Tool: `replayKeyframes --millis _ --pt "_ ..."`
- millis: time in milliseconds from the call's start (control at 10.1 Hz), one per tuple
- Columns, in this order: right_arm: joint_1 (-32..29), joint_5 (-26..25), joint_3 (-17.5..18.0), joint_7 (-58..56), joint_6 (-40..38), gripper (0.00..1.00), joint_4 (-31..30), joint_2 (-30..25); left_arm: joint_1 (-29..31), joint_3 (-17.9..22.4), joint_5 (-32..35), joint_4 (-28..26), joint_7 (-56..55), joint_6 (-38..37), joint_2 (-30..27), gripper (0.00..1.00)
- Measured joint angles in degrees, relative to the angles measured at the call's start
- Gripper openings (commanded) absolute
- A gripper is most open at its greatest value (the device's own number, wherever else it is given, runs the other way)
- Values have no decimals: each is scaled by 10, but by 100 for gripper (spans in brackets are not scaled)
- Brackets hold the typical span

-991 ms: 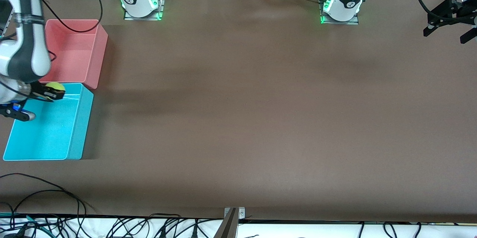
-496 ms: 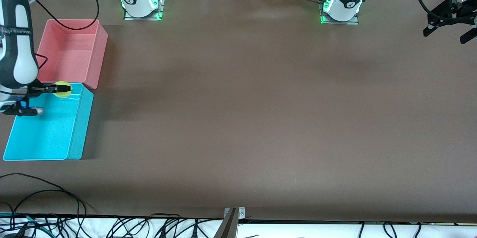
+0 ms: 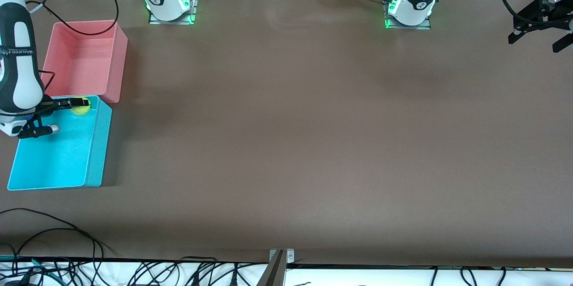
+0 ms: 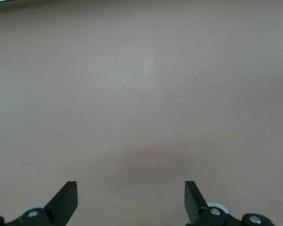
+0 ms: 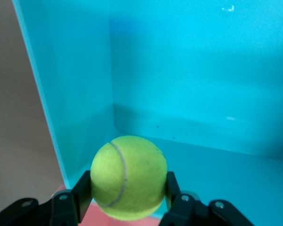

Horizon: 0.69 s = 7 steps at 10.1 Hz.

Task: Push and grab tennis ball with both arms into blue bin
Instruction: 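Lift the ball with the right gripper over the cyan bin, then open the right gripper to drop the ball into the cyan bin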

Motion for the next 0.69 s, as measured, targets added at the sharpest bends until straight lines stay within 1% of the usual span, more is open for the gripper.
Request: replayKeyframes --millis 99,198,297,694 --pt "-1 7 0 -25 5 21 1 11 0 0 0 0 0 0 0 100" --pt "-1 9 0 -45 10 53 3 21 0 0 0 0 0 0 0 100" --pt "-2 10 0 -56 11 100 8 29 0 0 0 0 0 0 0 100" --pt "-5 10 0 -65 2 100 36 36 0 0 0 0 0 0 0 100"
